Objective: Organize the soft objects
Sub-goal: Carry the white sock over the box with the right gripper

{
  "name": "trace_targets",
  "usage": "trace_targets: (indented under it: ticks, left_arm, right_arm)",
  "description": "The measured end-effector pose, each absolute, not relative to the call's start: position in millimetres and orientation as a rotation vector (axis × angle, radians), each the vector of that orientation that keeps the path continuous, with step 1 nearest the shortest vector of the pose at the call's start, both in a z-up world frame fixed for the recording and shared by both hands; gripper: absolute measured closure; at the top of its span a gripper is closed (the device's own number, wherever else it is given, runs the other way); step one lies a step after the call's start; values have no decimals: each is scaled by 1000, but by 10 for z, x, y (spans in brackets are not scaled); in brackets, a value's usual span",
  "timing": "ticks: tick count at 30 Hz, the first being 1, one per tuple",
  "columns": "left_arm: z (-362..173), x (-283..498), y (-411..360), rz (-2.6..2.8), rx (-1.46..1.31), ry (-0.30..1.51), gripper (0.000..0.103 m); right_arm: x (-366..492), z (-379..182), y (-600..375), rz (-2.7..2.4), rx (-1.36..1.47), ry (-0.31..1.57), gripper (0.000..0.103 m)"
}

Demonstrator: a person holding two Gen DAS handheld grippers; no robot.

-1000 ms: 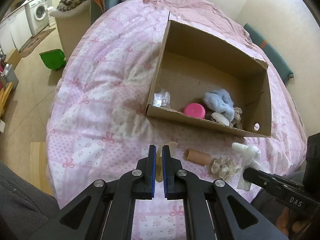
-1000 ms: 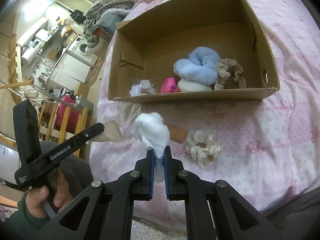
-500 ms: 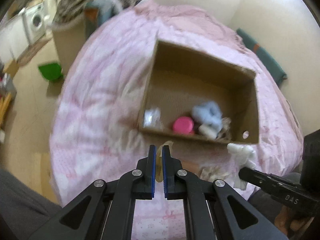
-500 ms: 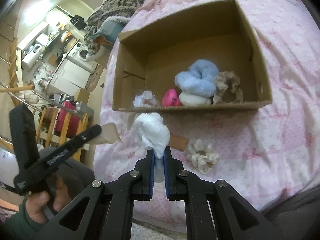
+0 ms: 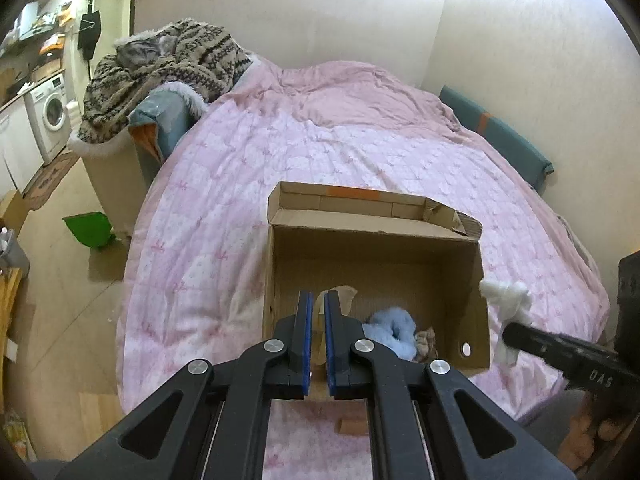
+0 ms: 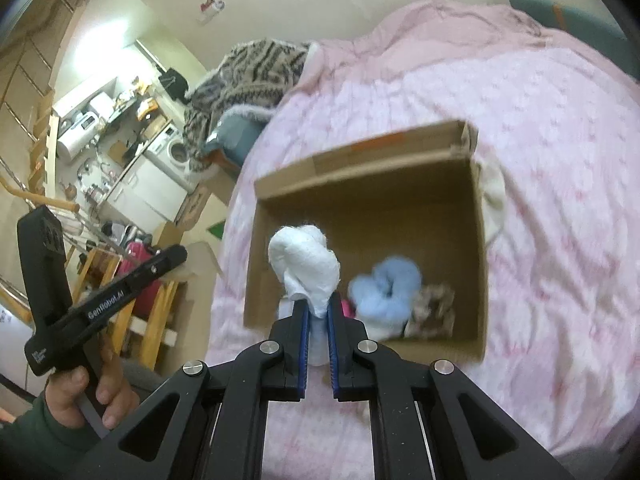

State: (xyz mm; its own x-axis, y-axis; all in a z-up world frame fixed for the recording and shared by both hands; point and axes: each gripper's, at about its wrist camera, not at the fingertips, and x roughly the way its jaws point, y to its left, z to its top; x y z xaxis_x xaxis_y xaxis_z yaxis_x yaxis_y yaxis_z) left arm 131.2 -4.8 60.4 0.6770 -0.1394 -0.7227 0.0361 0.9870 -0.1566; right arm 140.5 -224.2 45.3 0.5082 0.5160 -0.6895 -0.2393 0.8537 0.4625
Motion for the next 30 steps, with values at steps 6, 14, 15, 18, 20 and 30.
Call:
trace_targets:
  ticks: [6,14,15,18,20,30]
  left_arm:
    - [397,1538,-79,-93,-115,849,97]
    - [-57,1716,-118,-95,-113,910,97]
    - [-111,1734,-124,-94,-106,918,97]
    - [-231,1782,-132,-81,-83,922,97]
    - [-312,1816,-112,-61,-87,936,97]
    - [-397,1835,-77,-43,-98,946,97]
  right_arm:
    - [1652,306,-2328,427,342,930,93]
    - [1760,-123,-2419,356,349,977,93]
    - [1770,-179,-2432,346,351,990,93]
    - [1798,-288,-2460,321,360,1017,93]
    - [1806,-334,-2452,304,344,1024,93]
    - [1851,-446,-2358,284,292,1049,93]
